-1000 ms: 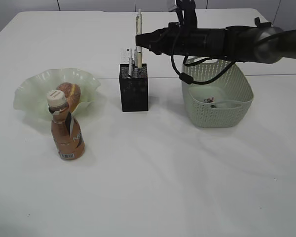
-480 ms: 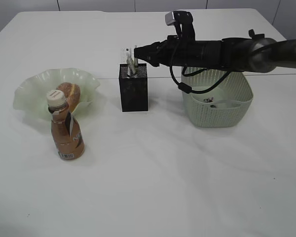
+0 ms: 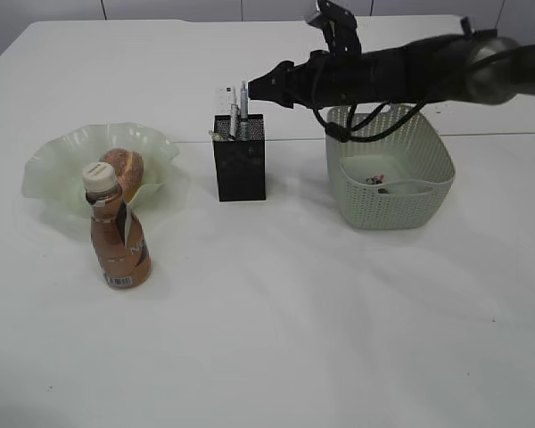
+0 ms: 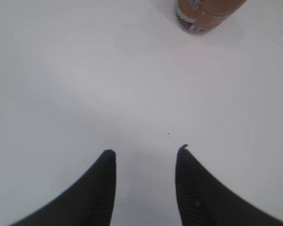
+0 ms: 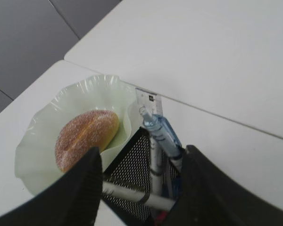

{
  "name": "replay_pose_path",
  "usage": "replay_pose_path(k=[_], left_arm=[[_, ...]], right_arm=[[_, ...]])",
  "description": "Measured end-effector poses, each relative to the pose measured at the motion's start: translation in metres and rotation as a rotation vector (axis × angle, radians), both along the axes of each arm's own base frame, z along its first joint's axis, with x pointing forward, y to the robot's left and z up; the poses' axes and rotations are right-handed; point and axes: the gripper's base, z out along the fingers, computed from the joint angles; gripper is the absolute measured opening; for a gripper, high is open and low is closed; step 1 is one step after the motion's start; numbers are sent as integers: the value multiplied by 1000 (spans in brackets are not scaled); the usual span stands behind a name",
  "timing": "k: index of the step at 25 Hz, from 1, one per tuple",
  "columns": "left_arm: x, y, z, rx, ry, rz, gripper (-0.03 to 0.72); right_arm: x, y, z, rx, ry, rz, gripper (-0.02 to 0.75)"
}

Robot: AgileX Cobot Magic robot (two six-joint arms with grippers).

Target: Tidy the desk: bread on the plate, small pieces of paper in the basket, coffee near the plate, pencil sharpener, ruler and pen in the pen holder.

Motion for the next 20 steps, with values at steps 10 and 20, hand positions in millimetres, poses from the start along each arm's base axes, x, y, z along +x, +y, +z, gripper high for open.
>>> replay_pose_path(k=[10,20], left_arm=[[0,0,0,2,2,-1,307],[0,2,0,38,1,-28,307]], right_arm=[[-54,-23,85,-290,342,-50,398],[-97,-62,125,-627,527,-227,398]])
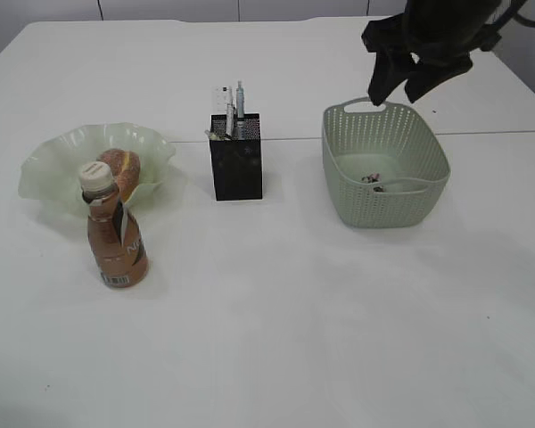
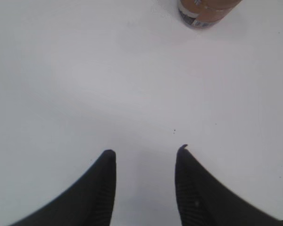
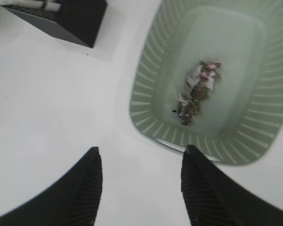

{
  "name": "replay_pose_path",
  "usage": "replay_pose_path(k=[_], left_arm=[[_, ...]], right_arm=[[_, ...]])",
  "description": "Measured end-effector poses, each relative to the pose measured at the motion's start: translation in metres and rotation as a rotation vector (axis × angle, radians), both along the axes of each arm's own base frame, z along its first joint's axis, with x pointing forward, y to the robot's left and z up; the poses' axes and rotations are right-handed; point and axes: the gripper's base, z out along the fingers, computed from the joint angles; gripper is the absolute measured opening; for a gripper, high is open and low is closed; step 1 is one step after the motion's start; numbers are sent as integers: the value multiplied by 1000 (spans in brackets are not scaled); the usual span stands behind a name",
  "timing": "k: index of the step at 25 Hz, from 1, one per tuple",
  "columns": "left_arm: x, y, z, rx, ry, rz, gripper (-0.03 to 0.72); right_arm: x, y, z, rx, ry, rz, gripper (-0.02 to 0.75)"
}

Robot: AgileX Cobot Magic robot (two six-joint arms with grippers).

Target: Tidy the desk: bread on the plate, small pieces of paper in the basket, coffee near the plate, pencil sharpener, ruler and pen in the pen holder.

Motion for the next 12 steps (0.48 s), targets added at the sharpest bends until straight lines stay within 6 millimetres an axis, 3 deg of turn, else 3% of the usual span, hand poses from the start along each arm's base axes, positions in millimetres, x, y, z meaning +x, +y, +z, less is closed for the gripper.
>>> replay_pose_path(k=[5,12], left_arm=[[-2,0,-1,5,26,-4,307],[-16,2,5,5,63,6,320]], right_arm=[[-23,-14,-5,-73,51,-39,398],[-90,-33,-14,-162,118,-35,398]])
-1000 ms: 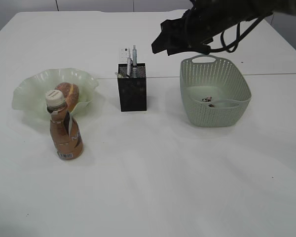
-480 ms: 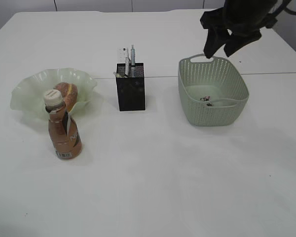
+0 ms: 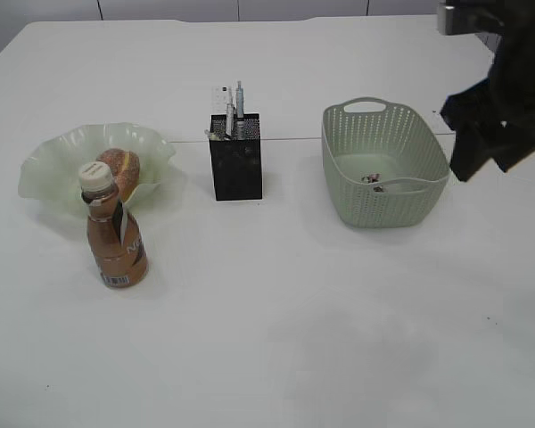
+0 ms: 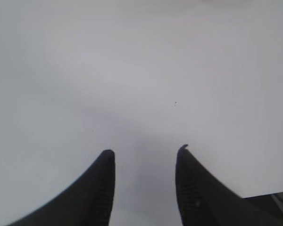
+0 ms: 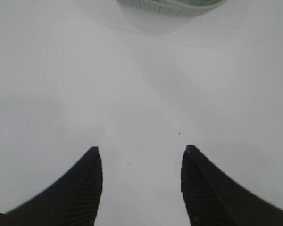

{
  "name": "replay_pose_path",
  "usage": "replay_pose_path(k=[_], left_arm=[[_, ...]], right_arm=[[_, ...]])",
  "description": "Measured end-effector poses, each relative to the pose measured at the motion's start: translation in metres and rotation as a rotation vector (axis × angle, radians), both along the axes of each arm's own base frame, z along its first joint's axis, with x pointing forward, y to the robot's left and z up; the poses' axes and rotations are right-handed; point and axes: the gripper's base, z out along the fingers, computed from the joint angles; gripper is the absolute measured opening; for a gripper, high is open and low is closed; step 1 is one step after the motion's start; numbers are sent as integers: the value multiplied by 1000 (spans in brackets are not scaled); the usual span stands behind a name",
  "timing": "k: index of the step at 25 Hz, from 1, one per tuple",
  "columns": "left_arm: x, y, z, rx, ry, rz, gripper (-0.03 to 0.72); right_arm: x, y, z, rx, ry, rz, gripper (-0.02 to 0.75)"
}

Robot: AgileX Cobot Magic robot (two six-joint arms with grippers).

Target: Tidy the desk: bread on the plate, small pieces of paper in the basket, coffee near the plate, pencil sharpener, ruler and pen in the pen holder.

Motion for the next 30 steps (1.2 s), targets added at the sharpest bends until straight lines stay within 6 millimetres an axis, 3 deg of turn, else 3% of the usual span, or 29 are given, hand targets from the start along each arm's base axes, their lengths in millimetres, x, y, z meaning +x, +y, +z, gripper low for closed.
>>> replay_pose_path(k=[9,19,30], left_arm=[[-41,19,31,80,-117,112,333],[-95,28,53,40,-249,143,334],[-143,35,60,-4,-376,151,334]], right_arm=[[-104,-20,13,18,-190,-1,398],[-181,-32,30,100,-351,-55,398],[-279,-48,42,190,-520,-102,398]])
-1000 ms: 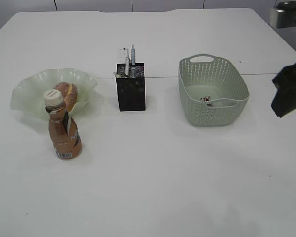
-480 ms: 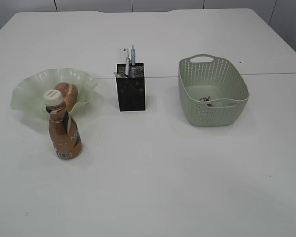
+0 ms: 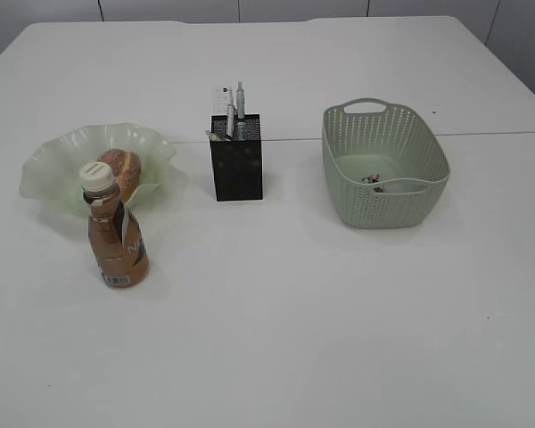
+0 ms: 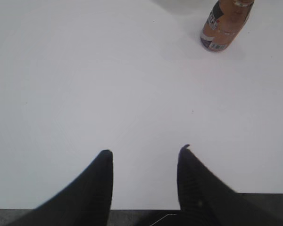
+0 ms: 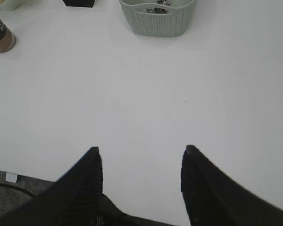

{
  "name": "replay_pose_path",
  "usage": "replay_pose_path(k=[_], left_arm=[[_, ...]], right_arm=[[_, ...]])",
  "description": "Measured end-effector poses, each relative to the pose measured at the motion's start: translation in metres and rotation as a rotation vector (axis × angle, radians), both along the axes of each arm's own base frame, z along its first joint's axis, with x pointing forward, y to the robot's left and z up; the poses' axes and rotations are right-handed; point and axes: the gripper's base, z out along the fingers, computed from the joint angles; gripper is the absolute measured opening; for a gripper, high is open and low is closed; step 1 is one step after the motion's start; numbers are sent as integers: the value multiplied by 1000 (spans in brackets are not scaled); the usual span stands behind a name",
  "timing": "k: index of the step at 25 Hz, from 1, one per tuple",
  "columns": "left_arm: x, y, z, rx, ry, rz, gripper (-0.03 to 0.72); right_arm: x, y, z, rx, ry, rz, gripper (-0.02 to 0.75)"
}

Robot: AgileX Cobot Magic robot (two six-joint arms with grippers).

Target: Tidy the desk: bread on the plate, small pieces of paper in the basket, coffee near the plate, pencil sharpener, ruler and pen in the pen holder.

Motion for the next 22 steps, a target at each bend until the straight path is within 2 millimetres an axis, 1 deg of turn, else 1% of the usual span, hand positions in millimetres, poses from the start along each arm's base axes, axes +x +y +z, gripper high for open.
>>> replay_pose_path(k=[5,8,13,17,19,22], left_arm=[[-17,3,2,-9,-77,-3,333],[-28,5,2,-12,-135,-9,333],[-49,8,1,-2,-235,-30,333],[-59,9,0,5,-283,-46,333],[-62,9,-2,-2,-297,-53,333],[-66,8,-11,-15,-305,-63,333]], right_arm=[[-31,-7,-1,-5,-45,-1,398],[-48,-13,0,-22,-122,-21,398],[-82,-22,-3,-20,-272,-45,398],[-107,-26,-9,1,-381,-50,398],[-111,-27,-15,4,-398,-51,398],[-103,-26,-27,-8,-348,-48,398]])
